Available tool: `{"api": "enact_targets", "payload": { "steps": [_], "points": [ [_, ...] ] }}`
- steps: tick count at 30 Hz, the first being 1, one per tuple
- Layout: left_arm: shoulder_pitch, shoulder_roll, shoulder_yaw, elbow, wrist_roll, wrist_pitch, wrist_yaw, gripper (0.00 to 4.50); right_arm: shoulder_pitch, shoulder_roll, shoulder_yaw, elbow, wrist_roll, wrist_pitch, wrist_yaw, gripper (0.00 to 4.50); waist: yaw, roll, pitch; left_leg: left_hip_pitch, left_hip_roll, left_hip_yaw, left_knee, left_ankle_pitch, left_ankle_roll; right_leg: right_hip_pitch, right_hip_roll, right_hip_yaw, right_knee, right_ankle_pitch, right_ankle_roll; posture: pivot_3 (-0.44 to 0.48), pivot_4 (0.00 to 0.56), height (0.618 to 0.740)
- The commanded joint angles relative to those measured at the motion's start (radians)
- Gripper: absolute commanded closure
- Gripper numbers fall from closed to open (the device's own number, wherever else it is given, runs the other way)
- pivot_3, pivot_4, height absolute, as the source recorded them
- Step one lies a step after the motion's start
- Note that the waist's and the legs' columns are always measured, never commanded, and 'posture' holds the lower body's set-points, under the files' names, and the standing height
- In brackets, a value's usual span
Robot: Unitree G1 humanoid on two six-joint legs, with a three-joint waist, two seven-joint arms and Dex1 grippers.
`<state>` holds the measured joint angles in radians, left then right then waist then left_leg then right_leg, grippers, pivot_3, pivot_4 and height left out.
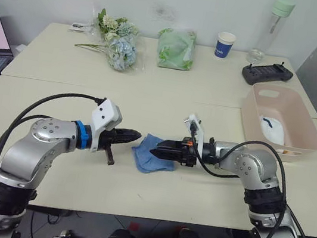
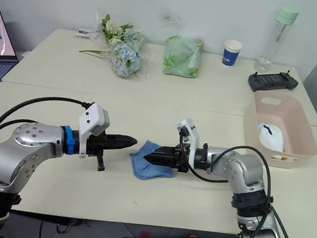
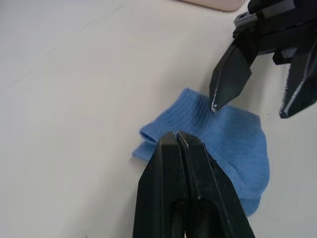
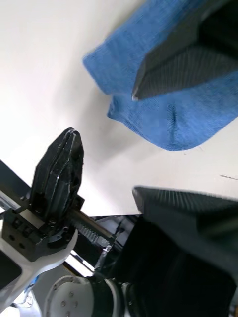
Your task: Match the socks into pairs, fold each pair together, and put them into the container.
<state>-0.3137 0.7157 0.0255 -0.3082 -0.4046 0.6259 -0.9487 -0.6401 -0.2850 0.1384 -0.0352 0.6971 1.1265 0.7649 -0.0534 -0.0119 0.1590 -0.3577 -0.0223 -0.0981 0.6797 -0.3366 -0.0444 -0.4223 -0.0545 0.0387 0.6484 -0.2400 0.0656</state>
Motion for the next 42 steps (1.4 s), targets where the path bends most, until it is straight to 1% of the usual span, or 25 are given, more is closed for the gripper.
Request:
{"api": "enact_targets", "payload": {
  "steps": [1, 2, 5, 7, 9, 11, 15, 18, 23, 27, 32, 35, 38, 42],
  "points": [
    [-0.032, -0.018, -0.025, -0.018, -0.015, -0.004, 0.007, 4.50, -0.005, -0.003, -0.087, -0.034, 0.044, 0.020, -0.032, 0.21, 0.001, 0.000, 0.000, 0.000, 0.000, 0.000, 0.000, 0.000, 0.000, 0.000, 0.000, 0.000, 0.000, 0.000, 0.000, 0.000, 0.150, 0.740],
    [-0.028, -0.026, -0.043, -0.018, -0.010, -0.009, 0.004, 4.50, 0.000, -0.016, -0.093, -0.038, 0.041, 0.022, -0.034, 0.03, 0.001, 0.000, 0.000, 0.000, 0.000, 0.000, 0.000, 0.000, 0.000, 0.000, 0.000, 0.000, 0.000, 0.000, 0.000, 0.000, 0.150, 0.740],
    [-0.013, -0.046, -0.089, 0.002, 0.010, -0.025, 0.005, 4.50, 0.010, -0.046, -0.106, -0.041, 0.029, 0.035, -0.061, 0.03, 0.001, 0.000, 0.000, 0.000, 0.000, 0.001, 0.000, 0.000, 0.000, 0.000, 0.000, 0.001, 0.000, 0.000, 0.000, 0.000, 0.150, 0.740],
    [0.004, -0.036, -0.152, 0.062, 0.089, -0.085, 0.010, 4.50, 0.016, -0.064, -0.125, -0.043, 0.026, 0.070, -0.102, 0.03, 0.001, 0.000, 0.000, 0.000, 0.000, 0.001, 0.000, 0.000, 0.000, 0.000, 0.000, 0.001, 0.000, 0.000, 0.000, 0.000, 0.150, 0.740],
    [0.016, -0.028, -0.191, 0.127, 0.159, -0.149, 0.025, 4.50, 0.025, -0.086, -0.121, -0.057, 0.028, 0.101, -0.119, 0.03, 0.002, 0.000, 0.000, 0.000, 0.000, 0.001, 0.000, 0.000, 0.000, 0.000, 0.000, 0.000, 0.000, 0.000, 0.000, 0.000, 0.150, 0.740],
    [0.021, -0.032, -0.207, 0.172, 0.194, -0.183, 0.036, 4.50, 0.033, -0.098, -0.115, -0.066, 0.031, 0.129, -0.135, 0.03, 0.000, 0.000, 0.000, 0.000, 0.000, 0.001, 0.000, 0.000, 0.000, 0.000, 0.000, 0.001, 0.000, 0.000, 0.000, 0.000, 0.150, 0.740],
    [0.056, -0.027, -0.234, 0.222, 0.230, -0.209, 0.021, 4.50, 0.063, -0.117, -0.054, -0.074, 0.007, 0.150, -0.143, 0.03, 0.001, 0.000, 0.000, 0.000, 0.000, 0.001, 0.000, -0.001, 0.002, 0.000, 0.000, 0.001, 0.000, 0.000, 0.000, 0.000, 0.150, 0.740],
    [0.065, -0.041, -0.211, 0.229, 0.217, -0.210, 0.034, 4.50, 0.054, -0.090, -0.046, -0.038, -0.004, 0.155, -0.154, 0.03, 0.000, 0.000, 0.000, 0.001, 0.000, 0.001, 0.000, -0.002, 0.003, 0.000, 0.000, 0.001, 0.001, 0.000, 0.000, 0.000, 0.150, 0.740],
    [0.069, -0.038, -0.196, 0.214, 0.210, -0.197, 0.037, 4.50, 0.031, -0.051, -0.025, 0.030, -0.025, 0.138, -0.146, 0.03, -0.002, 0.000, 0.000, 0.002, 0.000, 0.002, 0.000, -0.002, 0.004, 0.001, 0.000, 0.001, 0.002, 0.000, 0.000, 0.000, 0.150, 0.740],
    [0.070, -0.033, -0.184, 0.213, 0.211, -0.199, 0.040, 4.50, -0.019, 0.029, -0.049, 0.132, -0.002, 0.169, -0.149, 0.03, -0.006, 0.000, -0.001, 0.003, 0.000, 0.002, 0.000, -0.002, 0.004, 0.001, 0.000, 0.001, 0.002, 0.000, 0.000, 0.000, 0.150, 0.740],
    [0.071, -0.034, -0.178, 0.208, 0.207, -0.203, 0.039, 4.50, -0.038, 0.080, -0.005, 0.178, -0.036, 0.145, -0.144, 0.03, -0.006, 0.000, -0.001, 0.003, 0.000, 0.002, -0.001, -0.002, 0.004, 0.001, 0.000, 0.001, 0.002, 0.000, 0.000, 0.000, 0.150, 0.740],
    [0.067, -0.037, -0.176, 0.205, 0.202, -0.204, 0.036, 4.50, -0.045, 0.115, -0.019, 0.202, -0.030, 0.155, -0.154, 0.03, -0.006, 0.001, -0.001, 0.004, 0.000, 0.001, -0.001, -0.002, 0.004, 0.001, 0.000, 0.001, 0.002, 0.000, 0.000, 0.000, 0.150, 0.740],
    [0.067, -0.041, -0.167, 0.198, 0.183, -0.212, 0.022, 4.50, -0.064, 0.174, -0.064, 0.248, -0.024, 0.159, -0.187, 0.03, -0.009, 0.001, -0.001, 0.004, 0.001, 0.002, -0.001, -0.002, 0.004, 0.001, 0.001, 0.002, 0.003, 0.000, 0.000, 0.000, 0.150, 0.740],
    [0.065, -0.044, -0.164, 0.200, 0.187, -0.217, 0.030, 4.50, -0.065, 0.168, -0.028, 0.262, -0.063, 0.127, -0.168, 0.03, -0.009, 0.001, -0.001, 0.005, 0.000, 0.002, -0.001, -0.002, 0.003, 0.001, 0.000, 0.002, 0.003, 0.000, 0.000, 0.000, 0.150, 0.740]
  ]
}}
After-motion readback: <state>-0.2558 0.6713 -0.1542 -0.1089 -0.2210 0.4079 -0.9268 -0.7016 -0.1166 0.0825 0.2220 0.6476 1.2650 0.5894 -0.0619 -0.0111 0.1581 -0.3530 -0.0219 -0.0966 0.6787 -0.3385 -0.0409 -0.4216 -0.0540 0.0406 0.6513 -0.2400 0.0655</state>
